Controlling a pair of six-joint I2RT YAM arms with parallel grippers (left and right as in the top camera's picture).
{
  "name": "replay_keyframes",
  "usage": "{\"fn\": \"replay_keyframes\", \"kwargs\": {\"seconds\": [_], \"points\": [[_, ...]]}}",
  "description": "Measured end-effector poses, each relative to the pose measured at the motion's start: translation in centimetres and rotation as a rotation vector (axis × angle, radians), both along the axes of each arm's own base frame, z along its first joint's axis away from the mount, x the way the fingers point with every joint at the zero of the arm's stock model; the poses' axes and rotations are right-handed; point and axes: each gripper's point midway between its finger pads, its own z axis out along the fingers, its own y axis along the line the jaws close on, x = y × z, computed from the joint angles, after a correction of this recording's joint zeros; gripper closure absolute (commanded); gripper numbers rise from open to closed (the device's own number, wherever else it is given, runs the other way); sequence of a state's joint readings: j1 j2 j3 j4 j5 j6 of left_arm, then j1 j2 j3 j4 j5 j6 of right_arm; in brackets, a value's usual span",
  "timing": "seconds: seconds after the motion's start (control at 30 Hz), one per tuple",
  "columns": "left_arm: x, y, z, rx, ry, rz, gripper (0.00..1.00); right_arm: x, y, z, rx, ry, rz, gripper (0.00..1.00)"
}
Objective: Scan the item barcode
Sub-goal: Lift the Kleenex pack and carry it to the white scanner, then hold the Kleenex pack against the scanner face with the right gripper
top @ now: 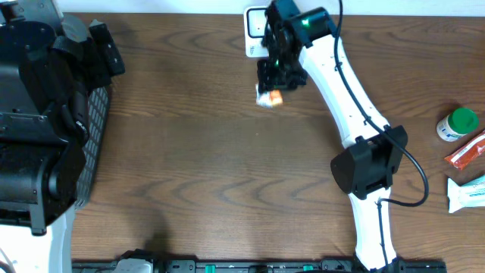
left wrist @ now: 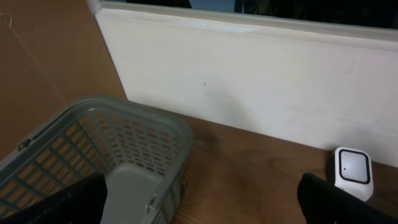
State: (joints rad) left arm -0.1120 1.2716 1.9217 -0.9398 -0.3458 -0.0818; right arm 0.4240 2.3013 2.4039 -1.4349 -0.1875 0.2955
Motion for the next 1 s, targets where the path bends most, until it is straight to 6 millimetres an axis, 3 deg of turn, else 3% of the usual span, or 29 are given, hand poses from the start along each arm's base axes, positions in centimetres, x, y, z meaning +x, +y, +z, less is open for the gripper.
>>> {"fn": "replay_keyframes", "kwargs": {"seconds": [0.2, 0.5, 0.83, 0.9, 1.0], "points": [[0.0, 0.0, 0.0, 0.0, 0.0, 0.0, 0.02, 6.9, -0.5, 2.2, -0.055, -0.316, -0.07, 0.69], [0.0, 0.0, 0.0, 0.0, 0.0, 0.0, 0.02, 15.0, 0.3, 7.0, -0.043, -0.736, -0.114, 0.71], [0.0, 0.0, 0.0, 0.0, 0.0, 0.0, 0.02, 20.3, 1.0, 7.1, -0.027, -1.05, -0.161, 0.71], [0.0, 0.0, 0.0, 0.0, 0.0, 0.0, 0.02, 21.4, 1.1, 6.6, -0.029, -1.097, -0.173, 0.7], [0.0, 0.0, 0.0, 0.0, 0.0, 0.0, 0.02, 22.6, 1.3, 4.2, -0.045, -1.123, -0.173, 0.68]]}}
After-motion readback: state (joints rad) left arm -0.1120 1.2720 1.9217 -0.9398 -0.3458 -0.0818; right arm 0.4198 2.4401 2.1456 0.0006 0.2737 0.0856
